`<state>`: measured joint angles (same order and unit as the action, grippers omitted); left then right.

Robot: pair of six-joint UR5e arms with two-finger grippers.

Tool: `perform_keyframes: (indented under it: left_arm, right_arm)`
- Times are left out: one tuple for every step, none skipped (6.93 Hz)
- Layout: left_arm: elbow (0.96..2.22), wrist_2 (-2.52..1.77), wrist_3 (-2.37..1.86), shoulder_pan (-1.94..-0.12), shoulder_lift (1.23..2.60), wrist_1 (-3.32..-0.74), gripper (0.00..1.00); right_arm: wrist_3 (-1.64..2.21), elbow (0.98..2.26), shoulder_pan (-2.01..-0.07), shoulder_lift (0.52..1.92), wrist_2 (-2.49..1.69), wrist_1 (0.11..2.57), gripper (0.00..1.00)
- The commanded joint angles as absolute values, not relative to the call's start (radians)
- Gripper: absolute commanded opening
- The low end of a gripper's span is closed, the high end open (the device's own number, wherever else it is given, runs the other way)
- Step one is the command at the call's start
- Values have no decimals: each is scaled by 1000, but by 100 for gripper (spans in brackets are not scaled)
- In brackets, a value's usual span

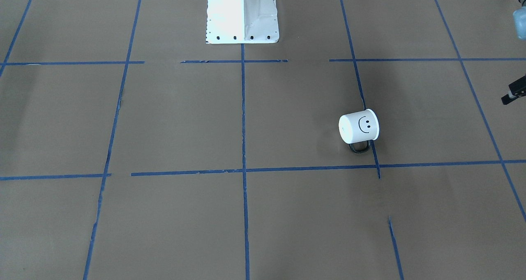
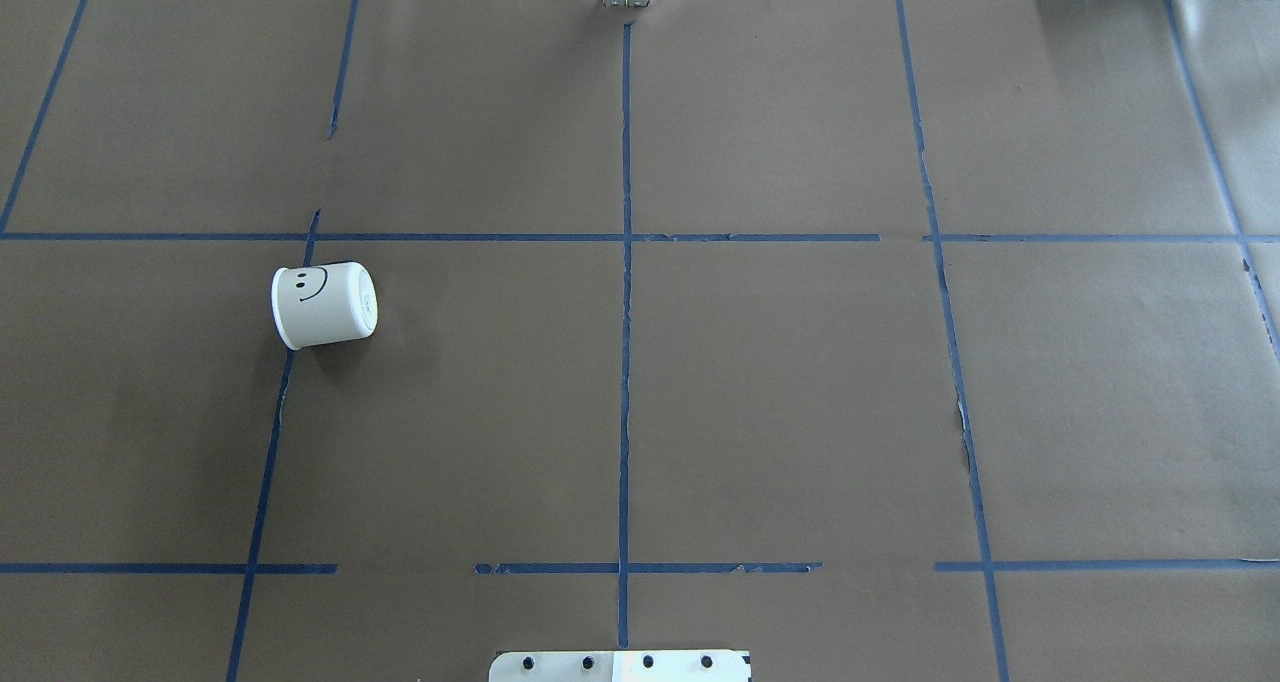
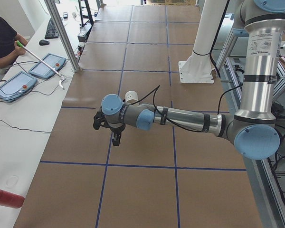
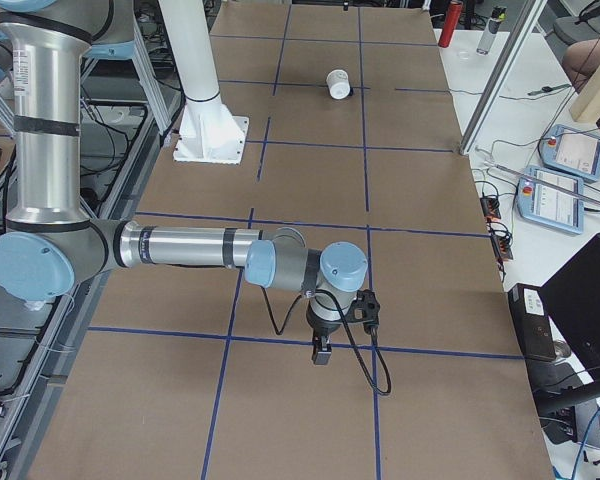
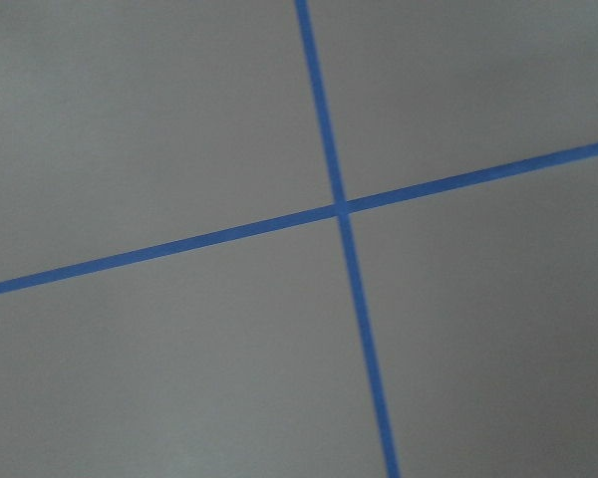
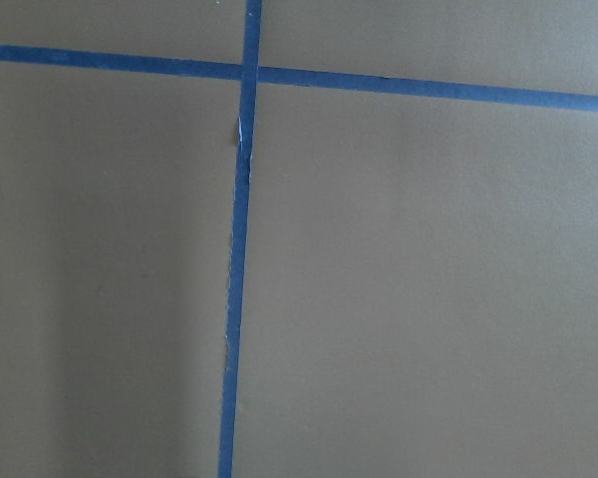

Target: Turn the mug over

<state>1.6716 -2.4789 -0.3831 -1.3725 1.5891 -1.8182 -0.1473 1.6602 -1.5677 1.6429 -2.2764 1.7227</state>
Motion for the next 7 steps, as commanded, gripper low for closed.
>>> perform_keyframes:
  left_arm:
    - [1654, -2488, -962, -1226, 1591, -2210, 100]
    - [1614, -2487, -1165, -1217, 1591, -2417, 100]
    - [1565, -2417, -1418, -1186, 1603, -2638, 100]
    - [1530, -2267, -1635, -1113, 1609, -2825, 100]
    - [1514, -2108, -1796, -1029, 1612, -2977, 100]
    - [1514, -1995, -1877, -985, 1614, -3073, 100]
    - [1496, -1938, -1887, -956, 1617, -3179, 100]
  right_arm:
    - [-147, 1661, -1568, 1643, -2276, 1723, 100]
    - [-147, 1661, -1568, 1643, -2276, 1723, 100]
    - [-147, 1661, -1568, 1643, -2276, 1723, 100]
    - [-147, 1661, -1568, 1643, -2276, 1723, 100]
    - [-147, 1661, -1568, 1643, -2276, 1723, 100]
    - [-147, 1661, -1568, 1643, -2276, 1723, 100]
    - [-147, 1660, -1568, 1643, -2276, 1723, 100]
